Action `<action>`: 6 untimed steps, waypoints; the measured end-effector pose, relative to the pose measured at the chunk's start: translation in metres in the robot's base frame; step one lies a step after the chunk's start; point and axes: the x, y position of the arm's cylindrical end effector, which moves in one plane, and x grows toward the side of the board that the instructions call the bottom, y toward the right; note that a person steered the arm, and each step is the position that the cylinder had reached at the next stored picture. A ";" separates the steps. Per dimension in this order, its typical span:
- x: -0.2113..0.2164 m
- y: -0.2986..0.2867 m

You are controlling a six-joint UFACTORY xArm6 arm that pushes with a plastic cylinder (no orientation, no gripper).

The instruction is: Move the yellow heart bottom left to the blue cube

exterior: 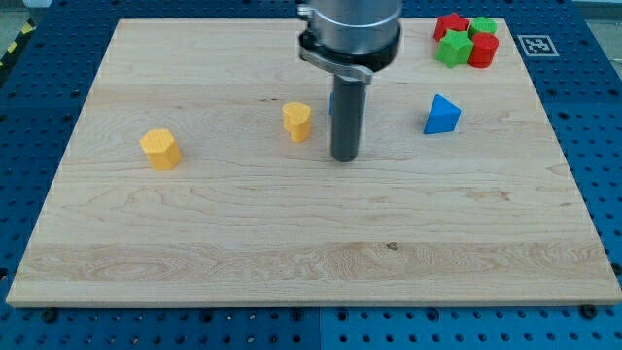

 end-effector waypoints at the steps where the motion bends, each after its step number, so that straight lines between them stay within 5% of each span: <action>1: -0.019 0.003; 2: -0.054 -0.012; 4: -0.067 -0.172; 6: -0.061 -0.138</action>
